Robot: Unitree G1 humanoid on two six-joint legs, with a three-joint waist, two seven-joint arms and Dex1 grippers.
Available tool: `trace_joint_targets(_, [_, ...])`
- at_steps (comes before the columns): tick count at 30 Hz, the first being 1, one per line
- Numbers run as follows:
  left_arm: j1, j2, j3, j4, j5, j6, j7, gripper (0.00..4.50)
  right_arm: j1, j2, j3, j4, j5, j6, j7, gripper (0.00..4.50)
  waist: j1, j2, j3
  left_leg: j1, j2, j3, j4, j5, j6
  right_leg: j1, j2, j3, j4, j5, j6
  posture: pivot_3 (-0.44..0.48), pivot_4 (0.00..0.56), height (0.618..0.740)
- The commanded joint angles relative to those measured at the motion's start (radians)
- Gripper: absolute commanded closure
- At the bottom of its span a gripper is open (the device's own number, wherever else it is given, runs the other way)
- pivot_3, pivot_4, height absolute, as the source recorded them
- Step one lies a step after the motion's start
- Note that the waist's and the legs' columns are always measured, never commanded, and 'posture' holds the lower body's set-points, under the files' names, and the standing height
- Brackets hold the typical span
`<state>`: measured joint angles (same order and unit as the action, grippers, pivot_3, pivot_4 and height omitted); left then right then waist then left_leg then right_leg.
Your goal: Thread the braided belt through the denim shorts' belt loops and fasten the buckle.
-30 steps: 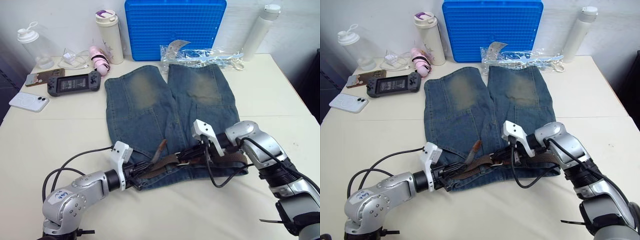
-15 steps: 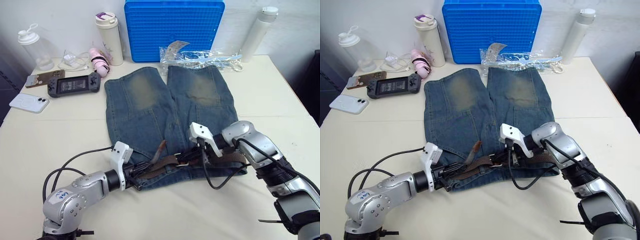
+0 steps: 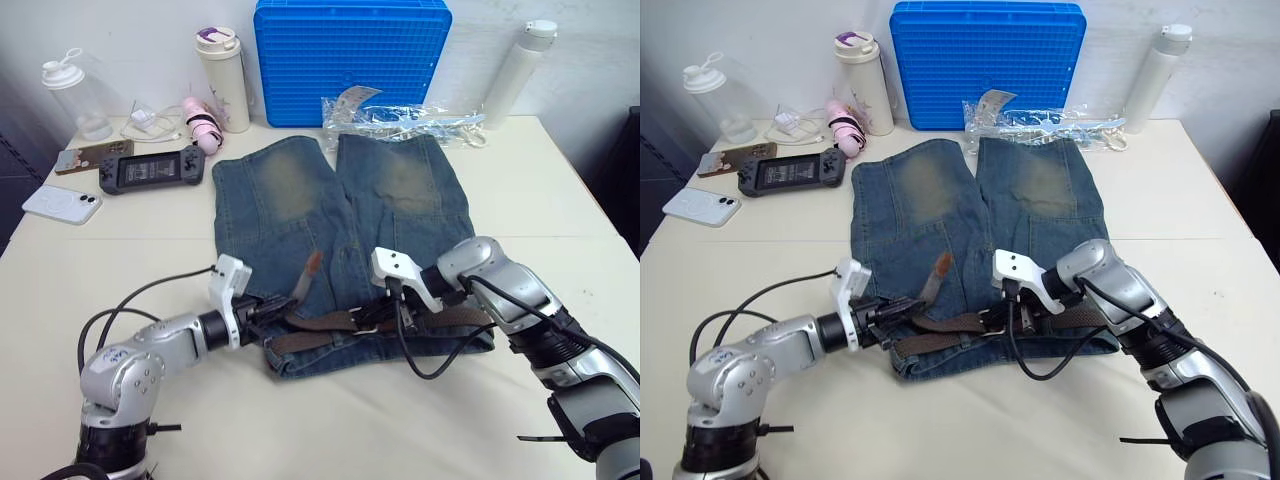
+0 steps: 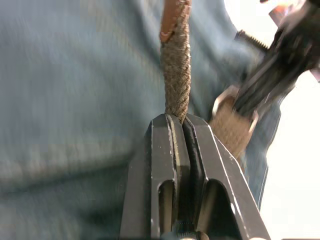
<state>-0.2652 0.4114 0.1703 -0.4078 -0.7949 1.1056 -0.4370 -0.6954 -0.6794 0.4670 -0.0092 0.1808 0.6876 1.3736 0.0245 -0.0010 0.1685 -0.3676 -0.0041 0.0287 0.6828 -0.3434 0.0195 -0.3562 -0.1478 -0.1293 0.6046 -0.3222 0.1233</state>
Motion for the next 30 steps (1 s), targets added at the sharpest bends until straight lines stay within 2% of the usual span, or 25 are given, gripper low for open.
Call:
trace_joint_targets(1, [-0.169,-0.041,0.003,0.091,-0.04,-0.035,-0.029,4.5,0.086,-0.024,0.151,0.013,-0.086,0.057,-0.009,4.42,0.003,-0.001,-0.001,0.0,0.0,-0.001,0.0,0.0,0.0,0.0,0.0,-0.001,-0.001,0.0,0.0,0.0,0.15,0.693])
trace_joint_targets(6, [-0.437,-0.116,-0.051,0.308,-0.008,-0.088,-0.088,4.5,0.117,-0.05,0.186,-0.042,-0.106,0.073,-0.001,4.42,0.0,-0.004,-0.002,-0.001,-0.001,-0.003,0.0,0.0,0.001,0.003,0.001,-0.004,-0.002,0.0,0.0,0.0,0.15,0.693])
trace_joint_targets(10, [-0.572,-0.162,-0.097,0.432,0.008,-0.12,-0.143,4.5,0.136,-0.05,0.195,-0.074,-0.11,0.085,-0.012,4.42,0.0,-0.004,-0.002,-0.001,-0.001,-0.003,-0.001,0.0,0.001,0.003,0.003,-0.004,-0.003,0.0,0.0,0.0,0.15,0.693])
trace_joint_targets(19, [-0.786,-0.299,-0.167,0.669,0.078,-0.203,-0.234,4.5,0.179,-0.051,0.207,-0.142,-0.115,0.113,-0.042,4.42,0.002,-0.004,-0.002,-0.001,-0.001,-0.003,0.0,0.0,0.002,0.005,0.003,-0.005,-0.004,0.0,0.001,0.0,0.15,0.693])
trace_joint_targets(25, [-0.95,-0.388,-0.193,0.901,0.2,-0.367,-0.274,4.5,0.198,-0.057,0.215,-0.183,-0.11,0.124,-0.045,4.42,0.006,-0.005,-0.002,-0.001,-0.002,-0.003,0.0,0.0,0.002,0.005,0.002,-0.005,-0.005,0.0,0.001,0.0,0.15,0.693])
trace_joint_targets(30, [-1.019,-0.433,-0.205,1.026,0.273,-0.477,-0.306,4.5,0.202,-0.056,0.217,-0.188,-0.112,0.12,-0.044,4.42,0.009,-0.005,-0.002,-0.002,-0.002,-0.003,0.0,0.001,0.002,0.005,0.002,-0.006,-0.006,0.001,0.002,0.0,0.15,0.693])
